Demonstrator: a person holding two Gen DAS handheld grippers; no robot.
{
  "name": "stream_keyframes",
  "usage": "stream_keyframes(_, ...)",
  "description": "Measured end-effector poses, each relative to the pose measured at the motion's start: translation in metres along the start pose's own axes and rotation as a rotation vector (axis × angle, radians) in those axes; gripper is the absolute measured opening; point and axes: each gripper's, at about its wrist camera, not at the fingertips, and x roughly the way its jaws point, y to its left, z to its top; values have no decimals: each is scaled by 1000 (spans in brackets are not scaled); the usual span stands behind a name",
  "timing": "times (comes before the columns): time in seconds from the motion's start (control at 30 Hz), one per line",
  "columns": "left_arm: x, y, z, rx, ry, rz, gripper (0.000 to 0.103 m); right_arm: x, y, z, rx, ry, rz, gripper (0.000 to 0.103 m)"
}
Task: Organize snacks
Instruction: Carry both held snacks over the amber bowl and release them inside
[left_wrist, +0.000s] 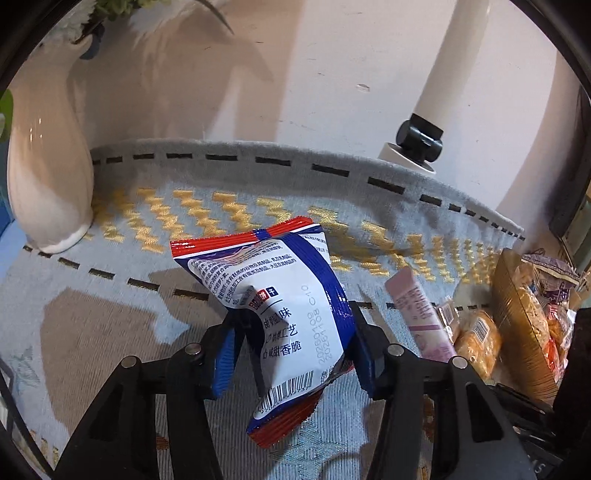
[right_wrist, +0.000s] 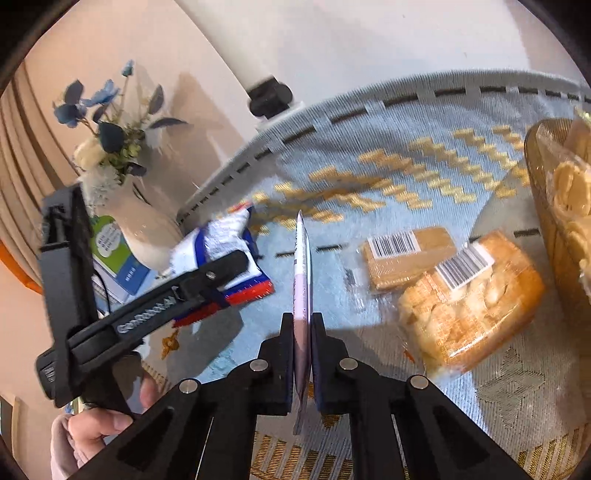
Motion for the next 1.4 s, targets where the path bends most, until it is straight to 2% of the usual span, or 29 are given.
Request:
stream_keyframes(0.33, -3, -1, -1, 4, -26, 20, 50, -17, -3, -2, -11, -39, 21, 7)
stream_keyframes(0.6, -28, 5, 4, -59, -68, -30, 50, -57, 7, 11, -40, -157, 42, 7)
stream_keyframes(0.67, -41, -2, 7, -30, -102, -66, 50, -74, 4, 17, -31, -195, 39, 7)
stream_keyframes(0.73, -54, -16, 8, 15, -132, -70, 50, -92, 3, 22, -25, -238, 41, 7)
stream_keyframes(0.8, -66, -38, 8, 73, -158, -78, 50, -118, -1, 29, -24, -297, 15, 7)
stream_keyframes(0.87, -75, -63, 8, 126, -161, -116, 50, -144, -7, 35, -18, -355, 4, 7)
stream_keyframes(0.97, -78, -100, 10, 154, -129, -190, 50, -171, -19, 39, -5, -411, -41, 7)
stream_keyframes(1.1, -75, -158, 17, 190, -67, -295, 50, -198, -44, 40, 42, -451, -155, 7)
stream_keyframes(1.2, -71, -203, 14, 289, -44, -317, 50, -215, -71, 39, 125, -453, -176, 7)
stream_keyframes(1.27, -61, -227, 9, 348, 5, -349, 53, -223, -84, 39, 156, -450, -196, 7)
stream_keyframes(1.3, -52, -239, 6, 375, 51, -362, 56, -225, -89, 39, 164, -442, -198, 7)
stream_keyframes(1.33, -44, -248, 3, 391, 93, -358, 66, -227, -94, 40, 167, -427, -201, 8)
stream_keyframes(1.37, -35, -252, 1, 395, 119, -351, 72, -228, -97, 41, 172, -413, -223, 17)
stream_keyframes(1.4, -27, -255, -1, 394, 145, -339, 84, -232, -102, 40, 180, -409, -243, 29)
